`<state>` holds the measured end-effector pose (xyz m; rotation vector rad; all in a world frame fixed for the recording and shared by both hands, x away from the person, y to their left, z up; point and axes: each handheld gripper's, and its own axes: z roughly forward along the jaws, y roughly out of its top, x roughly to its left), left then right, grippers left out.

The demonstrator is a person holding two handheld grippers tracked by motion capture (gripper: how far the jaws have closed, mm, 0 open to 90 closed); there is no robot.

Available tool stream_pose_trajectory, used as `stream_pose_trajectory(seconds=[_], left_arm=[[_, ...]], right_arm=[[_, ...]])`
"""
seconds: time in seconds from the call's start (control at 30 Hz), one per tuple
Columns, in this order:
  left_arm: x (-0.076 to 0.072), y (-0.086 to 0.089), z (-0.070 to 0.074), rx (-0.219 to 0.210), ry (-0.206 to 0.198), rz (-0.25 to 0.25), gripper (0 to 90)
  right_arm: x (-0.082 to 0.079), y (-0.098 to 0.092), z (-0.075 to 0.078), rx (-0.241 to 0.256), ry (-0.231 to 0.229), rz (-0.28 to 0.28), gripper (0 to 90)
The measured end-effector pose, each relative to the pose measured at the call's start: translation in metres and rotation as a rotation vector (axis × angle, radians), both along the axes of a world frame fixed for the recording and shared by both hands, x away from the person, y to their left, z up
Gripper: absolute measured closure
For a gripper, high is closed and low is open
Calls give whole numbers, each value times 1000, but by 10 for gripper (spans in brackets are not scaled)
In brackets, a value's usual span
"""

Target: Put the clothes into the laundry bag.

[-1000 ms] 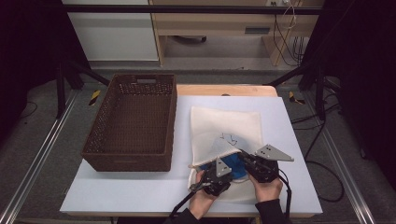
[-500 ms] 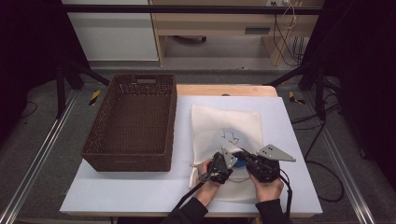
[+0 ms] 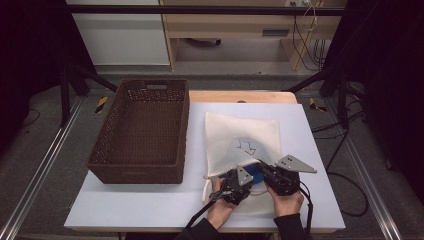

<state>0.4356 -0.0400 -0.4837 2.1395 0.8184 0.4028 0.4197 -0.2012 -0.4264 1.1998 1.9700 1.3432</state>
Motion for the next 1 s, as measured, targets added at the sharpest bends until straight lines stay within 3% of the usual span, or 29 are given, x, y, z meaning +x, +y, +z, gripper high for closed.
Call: stream_pose_trajectory(seconds=[0.13,0.27,0.4,0.53,0.6,0.7,0.77,0.9,1.0], left_arm=[[10,-8,1,44,-36,43,854],[18,-11,0,51,-65,82,853],[9,-5,4,28,-62,56,818],[-11,17,17,-48,-43,-5,746],[-23,35,27,-90,-55,-26,716],[-34,61,40,-140,-62,-33,675],[-37,76,45,-165,-42,-29,632],[-43,102,48,-192,-47,11,573],[-42,119,45,-174,-39,22,499]], right_arm=[[0,0,0,3,-1,0,880],[0,-1,0,7,3,-5,880],[0,-2,-1,7,7,-7,879],[-1,-4,0,7,5,-9,877],[-3,-6,0,7,14,0,869],[-6,-8,-2,3,28,23,853],[-9,-10,-4,2,41,37,820],[-16,-13,-8,-1,61,49,728],[-21,-14,-10,-17,45,37,600]])
